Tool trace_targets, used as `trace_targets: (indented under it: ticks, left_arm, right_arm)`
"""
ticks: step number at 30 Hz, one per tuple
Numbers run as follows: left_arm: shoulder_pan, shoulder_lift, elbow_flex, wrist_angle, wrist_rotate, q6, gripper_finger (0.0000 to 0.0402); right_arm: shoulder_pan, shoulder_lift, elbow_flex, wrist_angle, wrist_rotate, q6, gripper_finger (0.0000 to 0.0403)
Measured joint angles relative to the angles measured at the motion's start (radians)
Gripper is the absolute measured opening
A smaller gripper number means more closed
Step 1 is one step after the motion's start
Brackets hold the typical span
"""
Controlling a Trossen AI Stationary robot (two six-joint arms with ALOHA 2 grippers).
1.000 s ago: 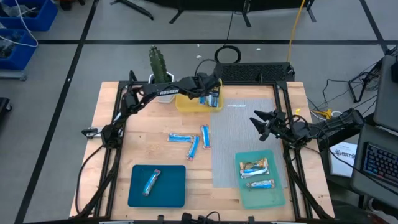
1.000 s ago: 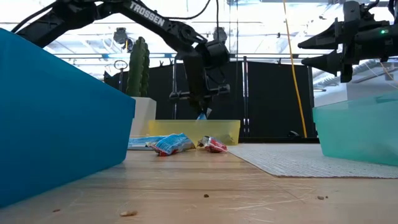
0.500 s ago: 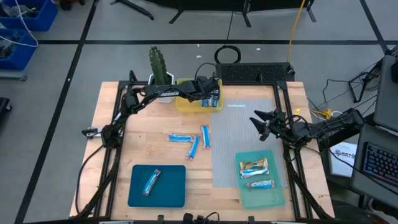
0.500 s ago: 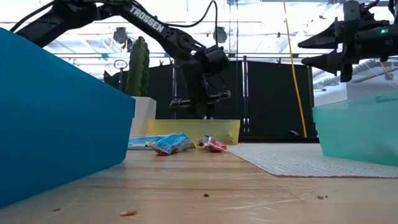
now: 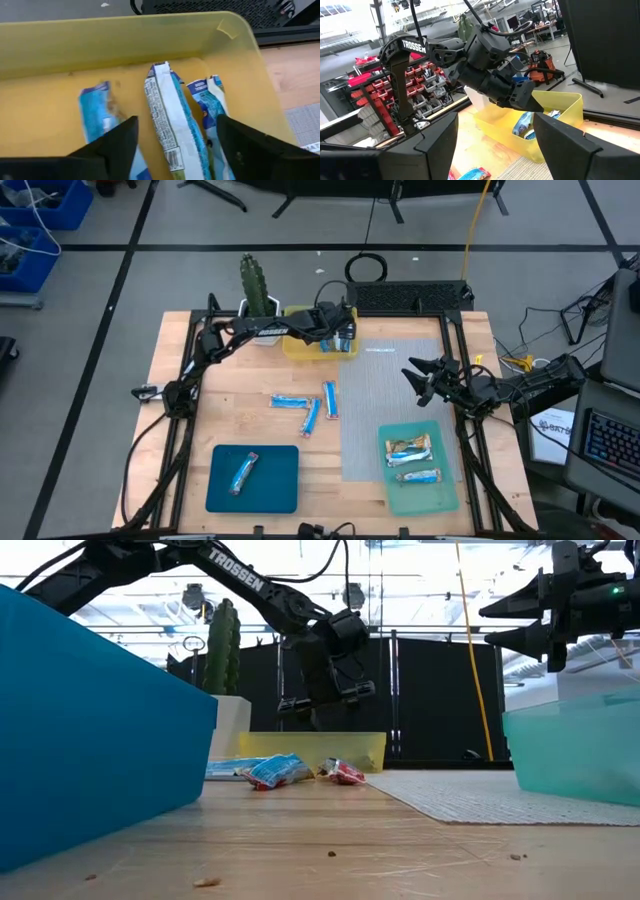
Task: Pick and place Granola Bars by type
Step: Put the yellow granola bar into the green bin
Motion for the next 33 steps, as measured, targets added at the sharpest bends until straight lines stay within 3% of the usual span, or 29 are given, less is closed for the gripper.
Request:
trace_targets:
  ticks: [7,13,26,33]
  left_arm:
    - [-0.002,0.000,0.000,0.006,0.041,-0.001,0.0351]
    - [-0.009,-0.007,0.004,0.005,0.121,0.034,0.0391]
    - [-0.076,-0.211,0.013,0.006,0.061,0.371,0.0397]
    - [-0.158,-0.345,0.013,-0.160,0.062,0.398,0.0397]
  right_arm:
    - [0.000,0.000,0.000,0.000,0.000,0.000,0.0251]
    - [0.000,0.000,0.000,0.000,0.000,0.000,0.0251]
    - [0.000,0.000,0.000,0.000,0.000,0.000,0.0251]
    - [0.000,0.000,0.000,0.000,0.000,0.000,0.0251]
